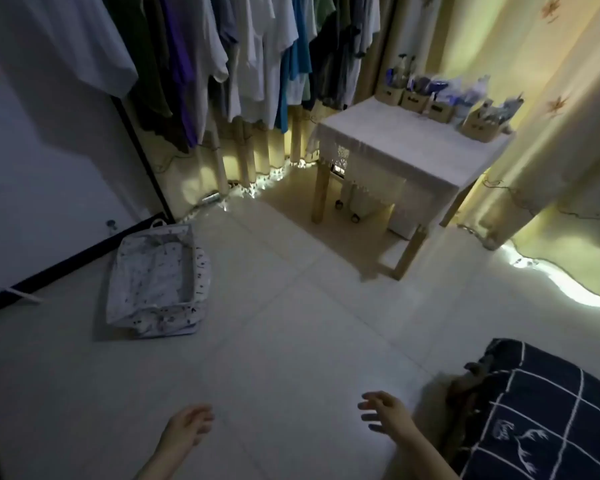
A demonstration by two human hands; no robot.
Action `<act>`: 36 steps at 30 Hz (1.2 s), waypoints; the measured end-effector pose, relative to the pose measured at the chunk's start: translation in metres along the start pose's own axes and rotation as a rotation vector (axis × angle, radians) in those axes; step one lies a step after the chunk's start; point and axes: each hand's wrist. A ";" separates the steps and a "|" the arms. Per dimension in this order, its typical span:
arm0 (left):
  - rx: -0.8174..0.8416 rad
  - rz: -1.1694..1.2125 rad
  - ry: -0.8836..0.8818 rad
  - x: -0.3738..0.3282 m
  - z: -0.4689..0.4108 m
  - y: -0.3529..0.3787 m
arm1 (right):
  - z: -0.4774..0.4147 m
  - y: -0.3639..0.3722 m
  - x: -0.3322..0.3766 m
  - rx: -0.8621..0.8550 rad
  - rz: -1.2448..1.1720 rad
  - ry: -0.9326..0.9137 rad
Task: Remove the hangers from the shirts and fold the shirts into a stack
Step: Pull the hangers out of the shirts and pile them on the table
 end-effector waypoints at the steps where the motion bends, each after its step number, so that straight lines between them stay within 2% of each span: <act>1: -0.001 0.010 0.024 -0.002 -0.003 0.000 | -0.004 0.004 0.001 0.006 0.009 -0.023; 11: 0.098 -0.011 -0.012 -0.009 -0.030 0.008 | -0.019 0.012 -0.003 -0.089 -0.029 -0.044; 16: 0.175 -0.058 -0.018 -0.058 -0.074 0.030 | -0.060 -0.013 0.020 -0.134 -0.047 -0.031; 20: 0.163 -0.060 0.034 -0.127 -0.128 0.045 | -0.107 -0.041 0.074 -0.115 -0.074 -0.040; 28: 0.088 -0.032 0.115 -0.273 -0.220 0.076 | -0.197 -0.103 0.226 -0.031 0.045 -0.141; 36: 0.069 -0.007 0.148 -0.364 -0.303 0.088 | -0.281 -0.130 0.339 -0.004 0.080 -0.184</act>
Point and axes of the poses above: each hand's wrist, its own z-axis away from the middle knuckle, its own y-axis out of the palm, x = y × z, and after that the axes turned 12 degrees about x, right-handed
